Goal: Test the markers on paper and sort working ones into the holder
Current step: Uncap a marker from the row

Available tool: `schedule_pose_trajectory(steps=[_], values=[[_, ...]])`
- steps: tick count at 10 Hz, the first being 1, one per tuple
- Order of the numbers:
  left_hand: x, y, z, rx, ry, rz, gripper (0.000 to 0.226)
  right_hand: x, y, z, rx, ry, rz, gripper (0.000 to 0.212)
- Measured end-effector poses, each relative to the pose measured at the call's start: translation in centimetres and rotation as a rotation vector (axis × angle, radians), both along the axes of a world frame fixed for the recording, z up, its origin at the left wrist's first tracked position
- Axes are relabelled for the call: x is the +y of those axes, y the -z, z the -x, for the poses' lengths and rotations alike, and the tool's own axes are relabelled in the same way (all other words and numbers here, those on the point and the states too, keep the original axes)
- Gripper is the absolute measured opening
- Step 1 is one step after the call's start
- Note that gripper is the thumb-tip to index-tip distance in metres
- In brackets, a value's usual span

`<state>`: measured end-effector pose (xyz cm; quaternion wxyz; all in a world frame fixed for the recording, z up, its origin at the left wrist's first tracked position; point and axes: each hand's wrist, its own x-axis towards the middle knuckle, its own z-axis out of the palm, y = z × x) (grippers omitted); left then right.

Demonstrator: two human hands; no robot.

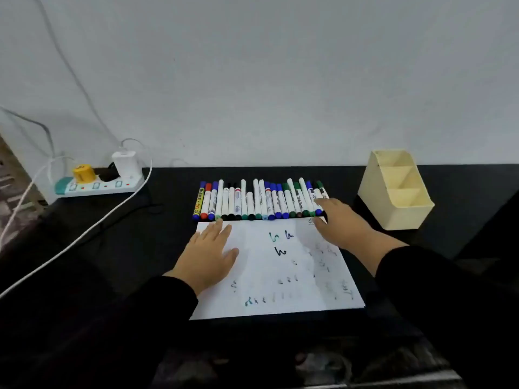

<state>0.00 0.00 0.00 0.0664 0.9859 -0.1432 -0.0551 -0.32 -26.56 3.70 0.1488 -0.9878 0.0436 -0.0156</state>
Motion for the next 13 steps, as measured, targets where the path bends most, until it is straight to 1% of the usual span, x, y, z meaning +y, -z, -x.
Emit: schedule_pose_trajectory(steps=[1,2,3,5,6,8,10,11,13], values=[[-0.5,1.5,-0.8,0.016,0.023,-0.004,0.064,-0.9,1.4,-1.3,0.014,0.073,-0.020,0.052],[-0.5,2.5,-0.9,0.047,0.041,-0.007,0.063,-1.5,1.9,-2.5,0.029,0.110,-0.013,0.055],[-0.3,2.9,-1.0,0.019,0.044,0.005,0.062,-2.2,2.0,-3.8,0.020,0.151,0.026,0.060],[-0.2,3.1,-0.7,0.017,0.052,0.040,0.061,-2.8,2.5,-5.0,0.075,0.191,0.049,0.062],[-0.1,3.2,-0.8,0.017,0.049,0.041,0.062,-3.1,3.2,-5.1,0.080,0.184,0.073,0.055],[-0.3,3.1,-0.8,0.020,0.044,0.022,0.062,-4.0,4.0,-5.1,-0.023,0.148,0.072,0.038],[-0.4,3.1,-0.7,0.018,0.032,0.022,0.061,-4.3,4.4,-5.4,-0.076,0.170,0.065,0.034],[-0.4,3.1,-0.7,0.021,0.030,0.015,0.061,-4.3,4.5,-5.5,-0.108,0.214,0.002,0.034],[-0.4,3.2,-0.7,0.030,0.029,0.008,0.062,-4.4,3.8,-5.4,-0.235,0.382,-0.261,0.037]])
